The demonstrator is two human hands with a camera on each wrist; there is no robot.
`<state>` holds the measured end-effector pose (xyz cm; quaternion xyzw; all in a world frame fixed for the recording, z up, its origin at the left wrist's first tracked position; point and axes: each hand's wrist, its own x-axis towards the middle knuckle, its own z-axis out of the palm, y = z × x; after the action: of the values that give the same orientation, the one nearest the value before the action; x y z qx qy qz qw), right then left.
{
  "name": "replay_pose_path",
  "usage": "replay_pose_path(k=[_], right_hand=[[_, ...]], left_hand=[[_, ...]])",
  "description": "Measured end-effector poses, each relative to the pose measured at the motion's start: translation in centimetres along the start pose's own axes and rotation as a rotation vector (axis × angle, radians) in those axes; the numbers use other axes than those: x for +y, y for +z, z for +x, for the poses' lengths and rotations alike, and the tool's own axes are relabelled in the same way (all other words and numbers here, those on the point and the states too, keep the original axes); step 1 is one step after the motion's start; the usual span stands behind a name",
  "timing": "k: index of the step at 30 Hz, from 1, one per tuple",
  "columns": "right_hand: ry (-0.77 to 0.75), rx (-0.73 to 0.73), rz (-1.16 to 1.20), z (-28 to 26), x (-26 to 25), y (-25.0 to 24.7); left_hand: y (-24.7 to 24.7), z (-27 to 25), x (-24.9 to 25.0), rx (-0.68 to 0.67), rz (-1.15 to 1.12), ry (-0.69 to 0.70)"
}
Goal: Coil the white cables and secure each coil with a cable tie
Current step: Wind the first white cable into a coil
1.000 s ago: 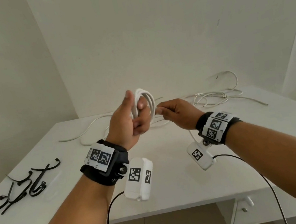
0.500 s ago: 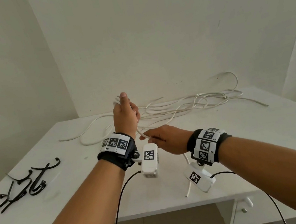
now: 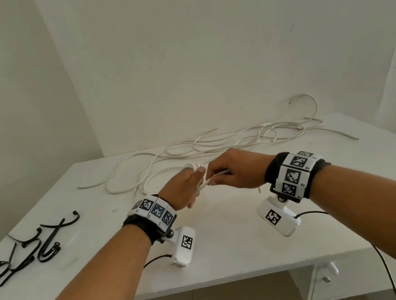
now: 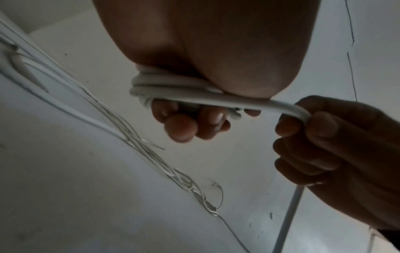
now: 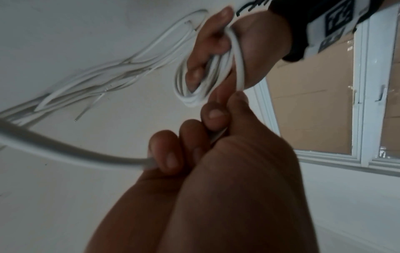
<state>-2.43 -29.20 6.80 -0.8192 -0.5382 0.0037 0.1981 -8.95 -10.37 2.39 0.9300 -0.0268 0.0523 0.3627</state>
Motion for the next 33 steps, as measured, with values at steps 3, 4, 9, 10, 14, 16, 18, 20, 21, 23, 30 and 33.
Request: replay_pose_path(k=[3, 4, 9, 10, 14, 16, 18, 20, 21, 23, 30, 33], right_hand=[[0.012, 0.064, 0.036, 0.1, 0.3, -1.2], [0.016, 0.089, 0.063, 0.0, 0.4, -1.6], [0.001, 0.243, 0.237, -0.3, 0.6, -3.0], [0.001, 0.273, 0.267, -0.3, 0.6, -3.3], [-0.024, 0.340, 0.387, -0.1, 0.5, -3.5], [-0.040, 0.399, 0.391, -0.1, 0.4, -3.3], [-0.046, 0.449, 0.386, -0.2, 0.2, -2.6], [-0.054, 0.487, 0.439, 0.0, 0.0, -1.6], [-0.059, 0.510, 0.477, 0.0, -0.2, -1.1], [-0.054, 0.568, 0.550, 0.3, -0.4, -0.3], [-0.047, 0.623, 0.875, 0.6, -1.9, 1.8], [-0.060, 0.637, 0.801, 0.7, -2.5, 2.1]], left_hand=[[0.3, -0.5, 0.8, -0.121, -0.230, -0.047], [0.3, -0.8, 1.1, -0.150, -0.306, -0.039], [-0.3, -1.3, 2.6, -0.198, -0.510, 0.120], [-0.5, -1.3, 2.7, -0.197, -0.545, 0.139], [-0.7, -1.6, 3.3, -0.241, -0.813, 0.157], [-0.8, -1.8, 3.9, -0.258, -0.935, 0.165], [-0.9, -2.0, 4.2, -0.261, -1.029, 0.188], [-1.0, -2.1, 4.3, -0.254, -1.074, 0.225], [-1.0, -2.1, 4.5, -0.248, -1.084, 0.236], [-1.0, -2.1, 4.7, -0.225, -1.102, 0.240], [-1.5, -1.7, 5.7, -0.198, -1.231, 0.290], [-1.5, -1.6, 5.8, -0.185, -1.256, 0.320]])
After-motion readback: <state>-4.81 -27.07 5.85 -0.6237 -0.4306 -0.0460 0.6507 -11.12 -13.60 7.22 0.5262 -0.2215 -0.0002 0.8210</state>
